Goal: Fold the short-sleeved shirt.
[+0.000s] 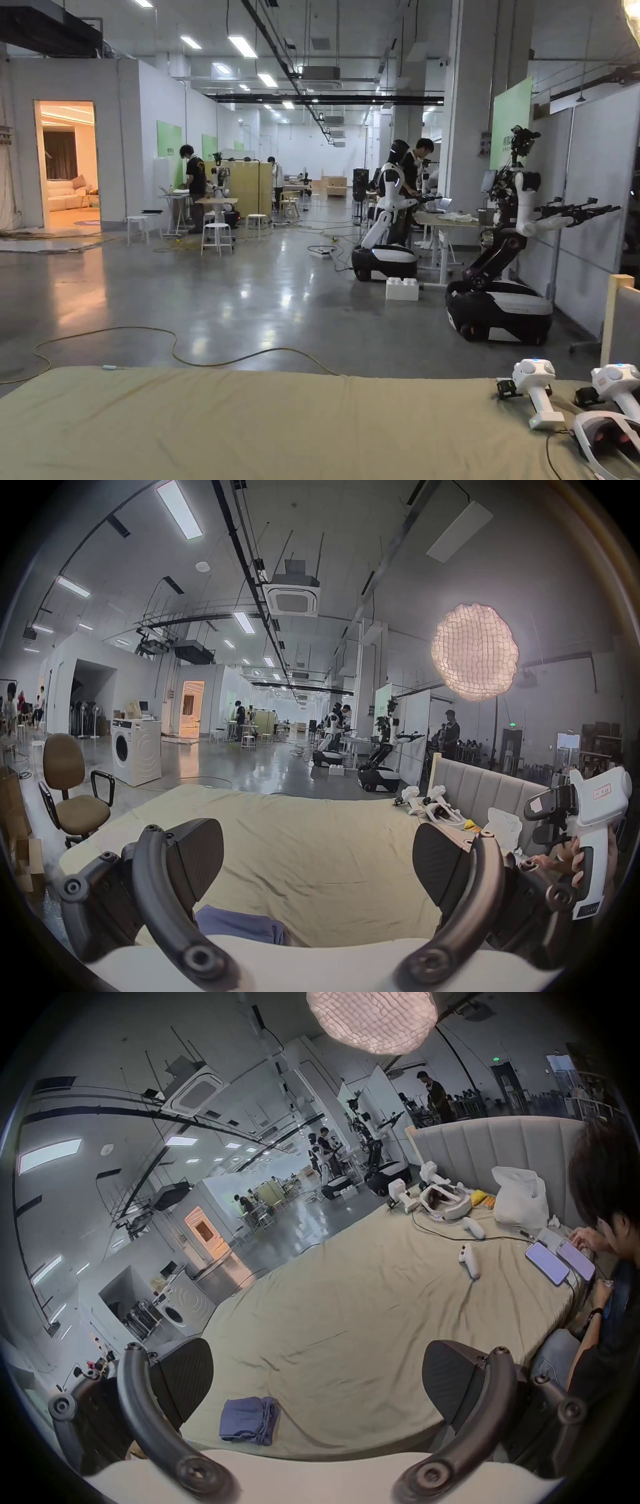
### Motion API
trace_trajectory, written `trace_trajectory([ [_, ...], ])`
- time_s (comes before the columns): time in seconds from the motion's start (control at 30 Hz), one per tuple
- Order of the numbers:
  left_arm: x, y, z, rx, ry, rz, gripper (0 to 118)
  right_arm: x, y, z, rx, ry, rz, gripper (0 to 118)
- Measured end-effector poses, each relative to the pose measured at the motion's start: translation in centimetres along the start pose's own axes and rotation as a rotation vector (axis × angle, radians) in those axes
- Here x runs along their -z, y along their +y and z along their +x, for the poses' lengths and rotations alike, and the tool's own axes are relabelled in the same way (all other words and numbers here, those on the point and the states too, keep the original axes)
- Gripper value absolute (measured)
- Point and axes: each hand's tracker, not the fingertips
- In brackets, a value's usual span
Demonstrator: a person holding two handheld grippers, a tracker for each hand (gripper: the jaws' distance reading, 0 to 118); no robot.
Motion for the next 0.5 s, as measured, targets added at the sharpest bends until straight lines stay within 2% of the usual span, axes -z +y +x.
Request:
trace_trajectory([
  [0.17,-0.05,0.26,-0.23,-0.028,0.009,-0.003,112,0.1,0.15,-0.28,-0.014,-0.035,-0.003,118],
  [0.5,-0.34,0.43,-0.3,-0.017,-0.002,0.018,112,0.18,-0.32,-0.53,-0.022,0.026,0.026,118],
])
